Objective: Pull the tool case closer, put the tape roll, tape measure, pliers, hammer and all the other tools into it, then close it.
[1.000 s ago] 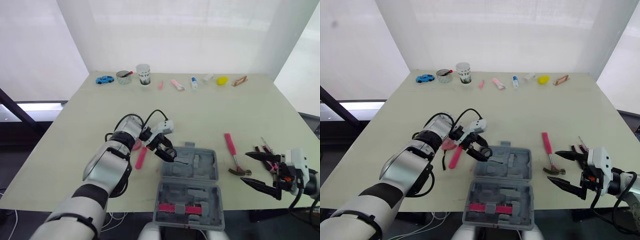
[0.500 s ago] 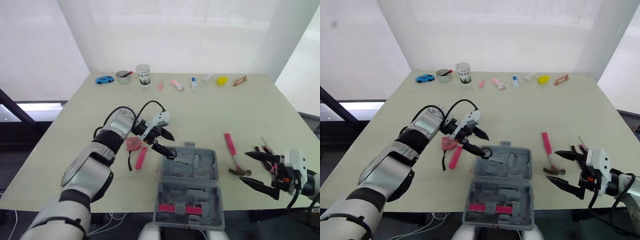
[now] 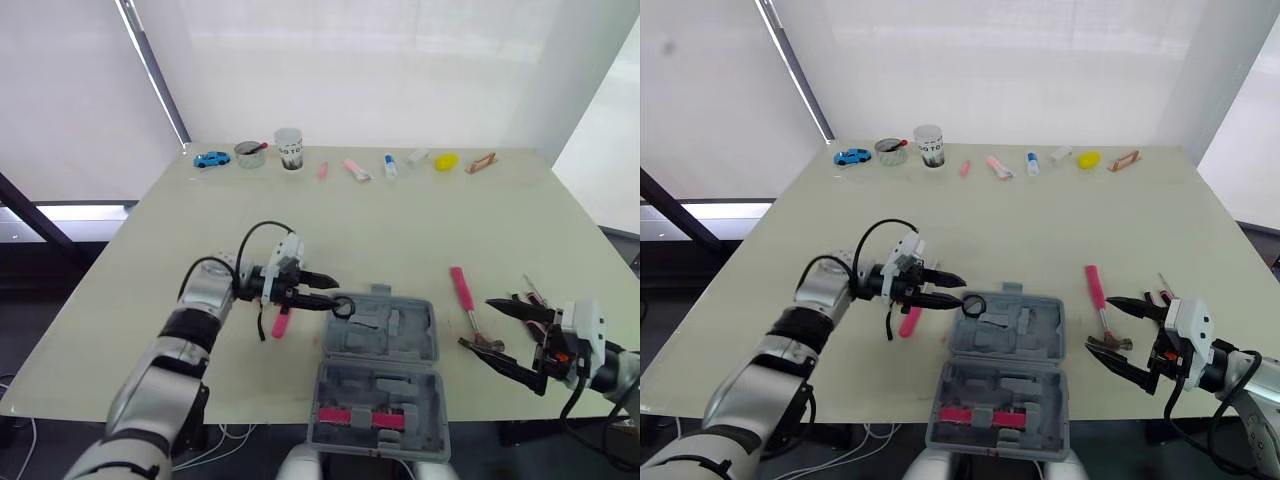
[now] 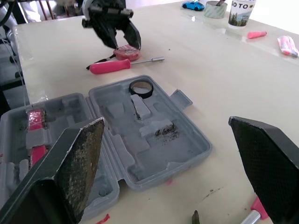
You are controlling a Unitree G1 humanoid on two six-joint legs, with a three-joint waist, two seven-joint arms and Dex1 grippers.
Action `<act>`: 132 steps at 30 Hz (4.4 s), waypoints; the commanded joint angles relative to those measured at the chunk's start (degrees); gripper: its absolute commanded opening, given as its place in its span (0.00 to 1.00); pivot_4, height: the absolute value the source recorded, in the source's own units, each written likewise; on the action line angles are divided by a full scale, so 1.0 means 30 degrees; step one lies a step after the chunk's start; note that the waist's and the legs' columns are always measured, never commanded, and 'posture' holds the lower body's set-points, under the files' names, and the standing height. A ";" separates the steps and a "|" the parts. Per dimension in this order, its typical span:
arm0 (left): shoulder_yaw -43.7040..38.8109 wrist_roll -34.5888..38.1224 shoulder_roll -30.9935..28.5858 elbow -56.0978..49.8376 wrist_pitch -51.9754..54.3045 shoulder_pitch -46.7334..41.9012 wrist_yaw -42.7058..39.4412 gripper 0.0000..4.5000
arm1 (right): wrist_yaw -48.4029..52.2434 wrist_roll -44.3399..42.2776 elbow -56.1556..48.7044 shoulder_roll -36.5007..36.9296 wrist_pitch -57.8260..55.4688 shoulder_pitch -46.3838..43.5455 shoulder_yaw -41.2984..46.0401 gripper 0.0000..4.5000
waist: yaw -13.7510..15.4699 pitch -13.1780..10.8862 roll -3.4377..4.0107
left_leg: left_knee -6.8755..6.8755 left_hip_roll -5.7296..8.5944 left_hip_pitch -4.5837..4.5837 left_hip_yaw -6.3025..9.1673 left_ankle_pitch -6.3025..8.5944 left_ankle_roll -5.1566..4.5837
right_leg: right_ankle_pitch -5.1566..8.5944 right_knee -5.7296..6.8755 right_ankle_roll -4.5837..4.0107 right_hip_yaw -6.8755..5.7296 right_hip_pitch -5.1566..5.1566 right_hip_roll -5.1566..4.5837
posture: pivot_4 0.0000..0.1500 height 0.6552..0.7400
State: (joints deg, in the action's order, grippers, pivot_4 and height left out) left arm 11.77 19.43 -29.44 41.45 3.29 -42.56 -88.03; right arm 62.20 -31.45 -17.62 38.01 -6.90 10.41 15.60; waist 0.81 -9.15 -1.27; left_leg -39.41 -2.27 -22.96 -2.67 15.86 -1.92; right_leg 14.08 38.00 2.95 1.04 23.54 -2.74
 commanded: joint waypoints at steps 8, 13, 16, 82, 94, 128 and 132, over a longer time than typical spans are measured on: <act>-0.1380 -0.1174 0.0999 0.2312 -0.2915 -0.0566 0.0192 0.38 | -0.0790 0.0573 -0.0481 -0.0825 0.1265 0.0087 -0.0350 1.00 | -0.0024 0.0002 0.0001 | -0.0001 0.0000 0.0017 -0.0004 0.0000 0.0000 | -0.0003 0.0018 -0.0002 0.0001 -0.0006 0.0005 | 1.00 1.00; -0.1604 -0.1906 0.1521 0.4124 -0.4553 -0.1251 0.0455 0.38 | -0.1044 0.0693 -0.0486 -0.0948 0.1542 0.0184 -0.0491 1.00 | -0.0012 0.0002 0.0001 | 0.0000 0.0000 0.0013 0.0000 0.0000 0.0000 | -0.0003 0.0014 -0.0002 -0.0006 -0.0007 0.0005 | 1.00 1.00; -0.1560 -0.2385 0.1825 0.5177 -0.4986 -0.1524 0.0294 0.38 | -0.1202 0.0786 -0.0492 -0.1052 0.1600 0.0111 -0.0617 1.00 | -0.0029 0.0002 0.0001 | 0.0000 0.0001 0.0014 -0.0003 0.0000 0.0000 | -0.0003 0.0013 -0.0001 -0.0004 -0.0007 0.0005 | 1.00 1.00; -1.2803 0.1682 -0.2170 -1.2470 0.2043 1.5885 0.9514 0.99 | -0.4924 0.0277 0.2454 -0.3002 0.2795 0.3876 0.4134 1.00 | -0.0375 0.0027 0.0008 | 0.0047 -0.0100 0.0084 0.0045 0.0001 0.0005 | -0.0003 0.0005 -0.0007 0.0021 -0.0026 -0.0061 | 1.00 1.00; -1.3475 0.2436 -0.0793 -1.3129 0.1596 1.8252 1.2019 0.99 | -0.5237 0.0461 0.2836 -0.4134 0.3864 0.5982 0.5201 1.00 | -0.0395 0.0080 0.0024 | 0.0050 -0.0117 0.0123 -0.0011 0.0002 0.0005 | 0.0037 0.0004 -0.0080 0.0043 -0.0026 -0.0088 | 1.00 1.00; -0.7595 -0.2428 0.2272 -1.1707 0.4869 1.2412 2.1718 0.94 | 0.0448 -0.1168 -0.0484 0.0312 0.0977 -0.0382 0.0229 1.00 | -0.0408 0.0125 -0.0001 | 0.0061 -0.0003 0.0087 0.0038 0.0001 0.0004 | -0.0021 -0.0015 -0.0004 0.0035 -0.0027 -0.0063 | 1.00 1.00; -0.7648 -0.2378 0.2562 -1.1573 0.5142 1.2224 2.2210 0.62 | 0.0585 -0.0954 -0.0102 0.0280 0.1409 -0.0275 0.0223 1.00 | -0.0395 0.0125 -0.0002 | 0.0059 -0.0004 0.0089 0.0040 0.0001 0.0003 | -0.0023 -0.0011 -0.0001 0.0034 -0.0028 -0.0065 | 1.00 1.00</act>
State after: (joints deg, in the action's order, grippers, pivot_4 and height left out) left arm -10.91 12.45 -21.96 7.22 18.46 -5.68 -21.86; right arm 63.53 -34.18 -17.40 38.97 -4.24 9.62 14.68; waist -0.38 -8.78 -1.28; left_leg -39.23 -2.28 -22.69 -2.56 15.86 -1.91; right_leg 14.01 37.97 2.95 1.15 23.45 -2.94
